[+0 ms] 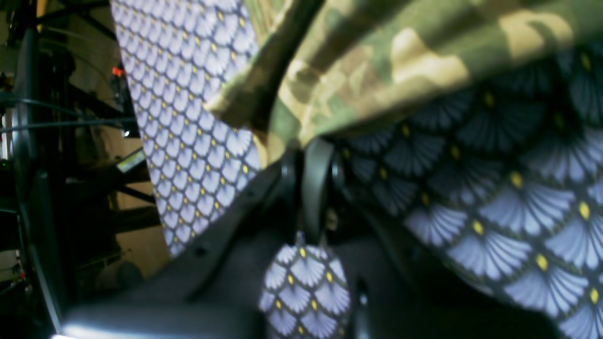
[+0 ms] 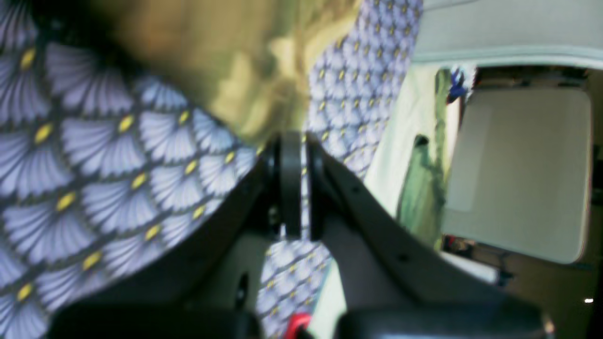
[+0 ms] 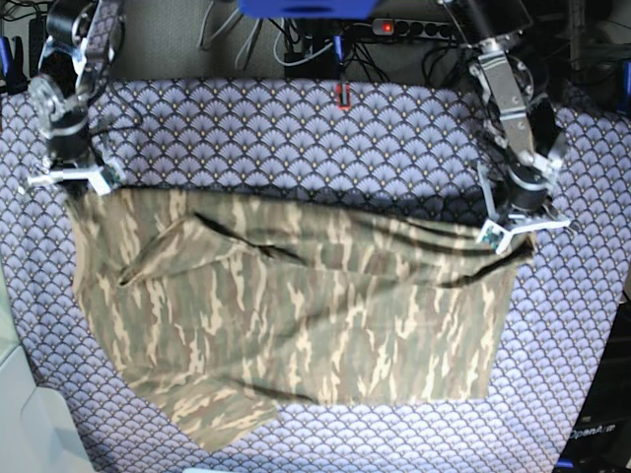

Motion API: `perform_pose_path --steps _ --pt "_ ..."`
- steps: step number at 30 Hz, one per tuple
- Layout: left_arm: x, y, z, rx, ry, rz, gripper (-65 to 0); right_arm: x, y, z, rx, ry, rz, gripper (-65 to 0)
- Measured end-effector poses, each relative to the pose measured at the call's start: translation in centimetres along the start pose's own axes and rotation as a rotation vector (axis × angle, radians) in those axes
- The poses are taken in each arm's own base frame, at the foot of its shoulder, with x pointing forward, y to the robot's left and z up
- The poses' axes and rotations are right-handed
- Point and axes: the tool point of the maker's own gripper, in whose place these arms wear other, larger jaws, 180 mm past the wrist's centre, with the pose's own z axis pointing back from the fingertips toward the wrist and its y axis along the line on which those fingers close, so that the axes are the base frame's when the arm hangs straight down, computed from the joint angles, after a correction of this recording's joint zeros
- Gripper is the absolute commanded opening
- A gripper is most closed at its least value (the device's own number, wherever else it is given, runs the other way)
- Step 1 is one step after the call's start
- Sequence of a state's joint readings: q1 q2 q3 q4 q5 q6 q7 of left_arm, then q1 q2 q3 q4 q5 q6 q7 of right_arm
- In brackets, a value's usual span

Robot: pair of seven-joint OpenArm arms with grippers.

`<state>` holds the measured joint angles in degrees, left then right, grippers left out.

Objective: Fold the T-shirt properly

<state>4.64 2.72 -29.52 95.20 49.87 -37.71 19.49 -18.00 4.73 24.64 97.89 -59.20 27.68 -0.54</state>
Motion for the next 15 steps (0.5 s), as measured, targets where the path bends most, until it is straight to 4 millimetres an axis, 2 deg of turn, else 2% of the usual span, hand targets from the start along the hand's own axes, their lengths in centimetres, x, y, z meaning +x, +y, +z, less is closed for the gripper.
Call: perform_pose_path --steps 4,8,12,15 --pt "-1.0 -1.5 0.6 -0.030 -0.020 -0.011 -65.0 -2.2 0.9 1.0 0.023 0.036 -0.051 -65.0" --pt "-2.1 -3.4 1.2 -0.071 -0.034 -0.015 -65.0 -3.0 1.8 1.7 0.045 0.039 -0.079 -65.0" --pt "-2.0 -3.3 1.2 -0.067 -0.041 -0.014 -65.0 -2.9 1.6 2.1 0.028 0.006 -0.104 -65.0" --pt "-2.3 -3.2 1.0 -0.066 -0.043 0.002 -65.0 -2.7 2.8 2.7 0.046 -0.008 -0.132 -65.0"
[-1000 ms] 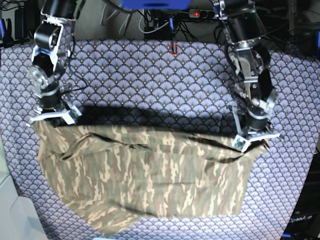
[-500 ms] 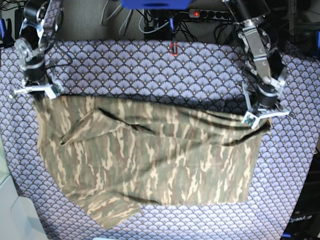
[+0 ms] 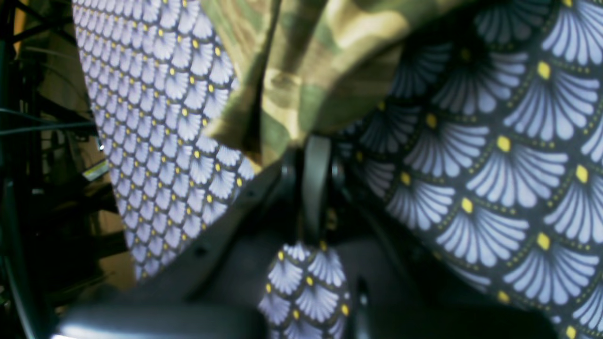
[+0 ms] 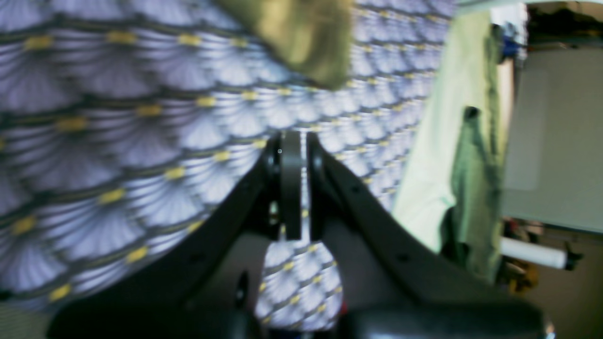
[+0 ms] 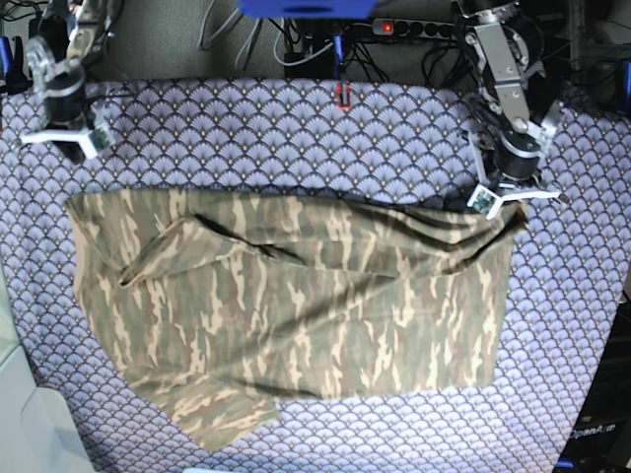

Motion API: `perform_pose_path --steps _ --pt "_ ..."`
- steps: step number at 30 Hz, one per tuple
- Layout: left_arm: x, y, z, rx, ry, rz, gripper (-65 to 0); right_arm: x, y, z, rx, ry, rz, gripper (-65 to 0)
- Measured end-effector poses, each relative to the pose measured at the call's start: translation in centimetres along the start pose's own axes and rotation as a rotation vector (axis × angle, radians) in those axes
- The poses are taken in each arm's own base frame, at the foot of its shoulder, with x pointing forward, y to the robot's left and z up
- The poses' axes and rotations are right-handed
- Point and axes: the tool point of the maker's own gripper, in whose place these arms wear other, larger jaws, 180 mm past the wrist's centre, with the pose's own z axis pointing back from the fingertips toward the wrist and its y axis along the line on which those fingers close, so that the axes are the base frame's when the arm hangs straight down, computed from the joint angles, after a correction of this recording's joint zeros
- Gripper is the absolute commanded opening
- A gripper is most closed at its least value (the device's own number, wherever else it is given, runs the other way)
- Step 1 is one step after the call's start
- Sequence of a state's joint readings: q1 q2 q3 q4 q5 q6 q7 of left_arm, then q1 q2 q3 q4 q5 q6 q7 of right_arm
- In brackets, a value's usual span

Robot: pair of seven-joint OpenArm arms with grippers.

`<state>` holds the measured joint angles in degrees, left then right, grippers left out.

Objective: Fold the T-shirt properly

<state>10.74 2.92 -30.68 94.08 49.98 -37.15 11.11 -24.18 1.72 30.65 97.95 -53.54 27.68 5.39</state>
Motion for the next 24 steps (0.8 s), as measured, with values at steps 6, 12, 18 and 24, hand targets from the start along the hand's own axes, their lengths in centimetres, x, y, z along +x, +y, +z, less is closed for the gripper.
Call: perform_pose_path --steps 6,12,18,24 --pt "-1.5 -0.4 -0.3 -0.012 0.040 0.020 -65.0 0.0 -0.3 -0.9 -0.022 0.080 0.083 -53.3" --pt "-1.2 -0.1 -0.8 -0.010 0.034 0.027 -65.0 2.8 0.8 -1.8 -0.020 0.066 0.125 -44.8" --pt "-1.3 -0.3 -0.8 -0.013 0.041 0.026 -65.0 4.3 3.4 -3.9 0.049 0.048 0.187 -40.6" --pt "-1.4 -0.3 -0.8 -0.012 0.042 0.026 -65.0 5.0 2.9 -5.9 0.067 0.049 0.205 -40.6"
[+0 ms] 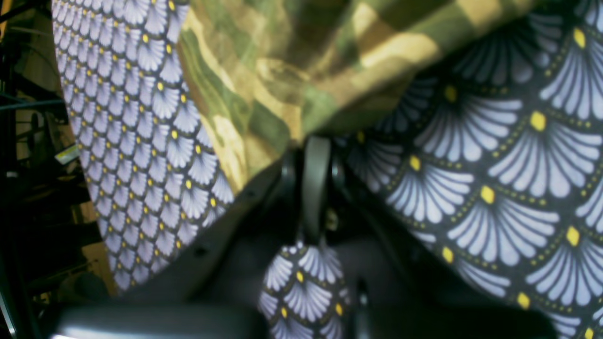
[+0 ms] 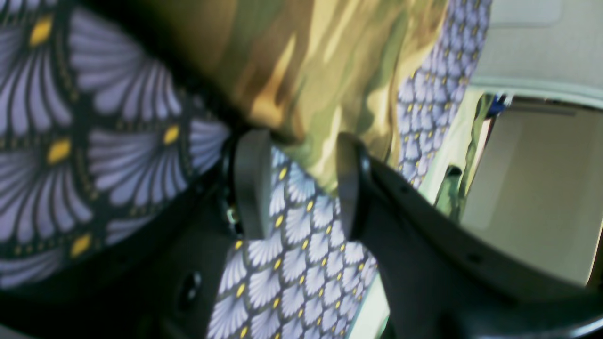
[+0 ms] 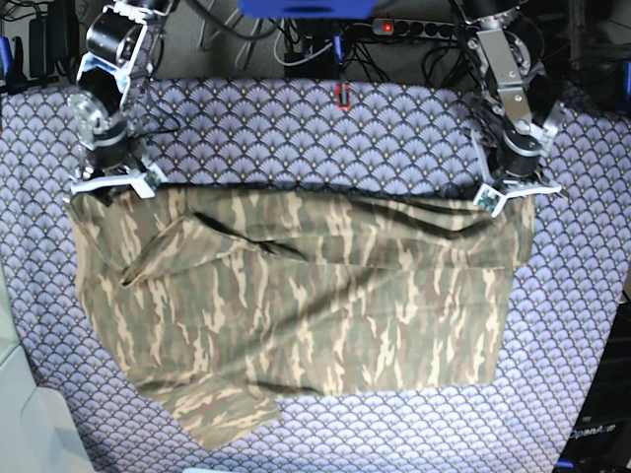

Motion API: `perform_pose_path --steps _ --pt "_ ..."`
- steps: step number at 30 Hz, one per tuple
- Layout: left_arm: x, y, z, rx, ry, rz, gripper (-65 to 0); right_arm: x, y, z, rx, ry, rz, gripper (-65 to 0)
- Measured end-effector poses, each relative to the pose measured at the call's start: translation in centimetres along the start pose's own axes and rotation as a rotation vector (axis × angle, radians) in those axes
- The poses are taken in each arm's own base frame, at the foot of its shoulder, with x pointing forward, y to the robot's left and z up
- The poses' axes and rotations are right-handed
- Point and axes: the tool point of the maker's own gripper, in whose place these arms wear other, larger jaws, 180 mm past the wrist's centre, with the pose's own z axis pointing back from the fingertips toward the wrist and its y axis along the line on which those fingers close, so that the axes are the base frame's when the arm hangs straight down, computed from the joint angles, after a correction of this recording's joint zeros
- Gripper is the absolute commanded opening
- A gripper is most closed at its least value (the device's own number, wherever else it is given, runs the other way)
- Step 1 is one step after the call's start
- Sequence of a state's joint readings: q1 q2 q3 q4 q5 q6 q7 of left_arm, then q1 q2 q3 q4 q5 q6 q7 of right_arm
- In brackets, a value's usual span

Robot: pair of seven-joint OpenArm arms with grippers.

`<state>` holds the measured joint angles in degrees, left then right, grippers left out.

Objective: Fold the T-shirt properly

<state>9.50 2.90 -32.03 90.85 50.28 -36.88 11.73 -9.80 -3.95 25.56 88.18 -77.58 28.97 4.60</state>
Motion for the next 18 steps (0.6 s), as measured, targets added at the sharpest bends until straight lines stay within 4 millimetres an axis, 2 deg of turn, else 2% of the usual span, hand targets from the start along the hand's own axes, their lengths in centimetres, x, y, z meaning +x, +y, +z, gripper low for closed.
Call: perform_pose_path --steps 5,9,12,15,18 --pt "0.3 -0.5 -0.1 -0.008 0.004 0.011 -65.0 0.6 -0.4 -0.5 0.043 -0.006 -0.006 -40.6" --pt "1.1 0.1 -0.3 0.011 -0.015 0.015 -65.0 0.6 -0.7 -0.6 0.043 -0.016 0.015 -40.6" --pt "1.1 -0.5 -0.3 -0.002 -0.012 0.025 -65.0 0.8 -0.7 -1.1 0.053 -0.022 0.024 -40.6" --pt "1.2 -0.5 -0.3 -0.002 -0.014 0.026 -65.0 0.5 -1.5 -1.6 0.049 -0.028 0.038 -40.6" --pt "1.1 -0.4 -0.3 -0.001 -0.013 0.025 -65.0 -0.8 -2.1 -1.7 0.048 -0.008 0.069 -40.6"
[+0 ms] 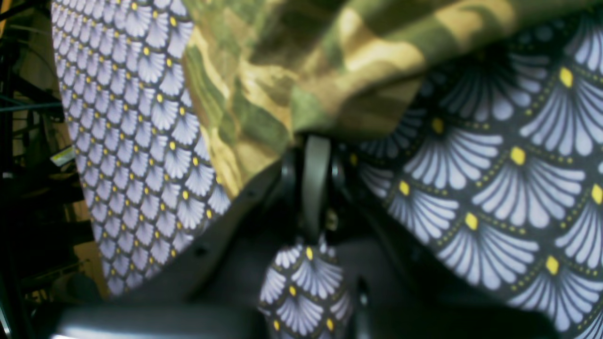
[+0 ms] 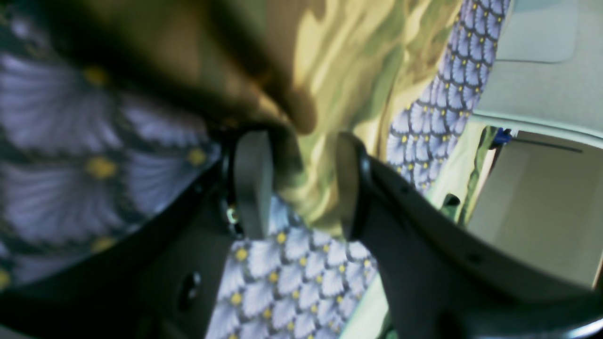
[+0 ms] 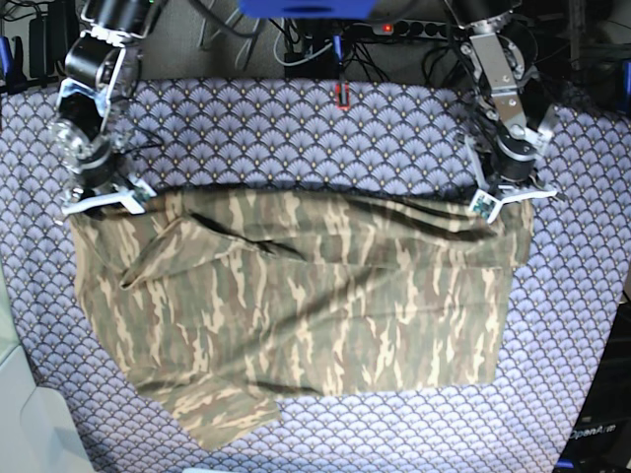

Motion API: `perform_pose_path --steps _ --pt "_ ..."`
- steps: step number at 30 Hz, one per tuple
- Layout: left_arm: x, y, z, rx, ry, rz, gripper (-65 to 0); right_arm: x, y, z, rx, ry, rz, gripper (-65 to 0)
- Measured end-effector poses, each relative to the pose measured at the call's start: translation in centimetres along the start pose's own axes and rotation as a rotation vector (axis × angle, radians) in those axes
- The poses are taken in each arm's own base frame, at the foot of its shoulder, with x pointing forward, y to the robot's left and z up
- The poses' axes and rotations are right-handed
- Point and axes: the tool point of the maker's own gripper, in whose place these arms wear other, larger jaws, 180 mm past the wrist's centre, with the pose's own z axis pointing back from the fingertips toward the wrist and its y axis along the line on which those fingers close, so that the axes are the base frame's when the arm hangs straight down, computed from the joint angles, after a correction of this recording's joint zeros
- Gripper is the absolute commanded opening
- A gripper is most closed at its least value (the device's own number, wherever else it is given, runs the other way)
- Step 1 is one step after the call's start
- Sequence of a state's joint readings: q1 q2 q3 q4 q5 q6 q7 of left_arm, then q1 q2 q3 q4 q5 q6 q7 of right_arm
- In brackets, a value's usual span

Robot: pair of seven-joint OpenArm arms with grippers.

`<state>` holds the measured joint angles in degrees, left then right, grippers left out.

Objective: Fold the T-shirt properly

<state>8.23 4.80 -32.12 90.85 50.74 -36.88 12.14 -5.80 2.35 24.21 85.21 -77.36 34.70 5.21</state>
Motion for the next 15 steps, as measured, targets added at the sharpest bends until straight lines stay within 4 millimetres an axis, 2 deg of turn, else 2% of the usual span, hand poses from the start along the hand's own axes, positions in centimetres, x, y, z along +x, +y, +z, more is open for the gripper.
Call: perform_pose_path --steps 4,9,15 --pt "0.0 0.0 0.0 0.000 0.000 0.000 -65.0 -1.6 0.3 0.2 0.031 0.041 0.046 -40.6" --pt "0.1 -0.1 0.0 -0.002 -0.002 0.001 -65.0 -2.1 1.0 1.1 0.057 0.050 0.055 -40.6" --pt "0.4 -0.5 0.0 -0.007 -0.008 0.014 -65.0 -1.0 1.2 0.9 0.061 0.045 0.078 -40.6"
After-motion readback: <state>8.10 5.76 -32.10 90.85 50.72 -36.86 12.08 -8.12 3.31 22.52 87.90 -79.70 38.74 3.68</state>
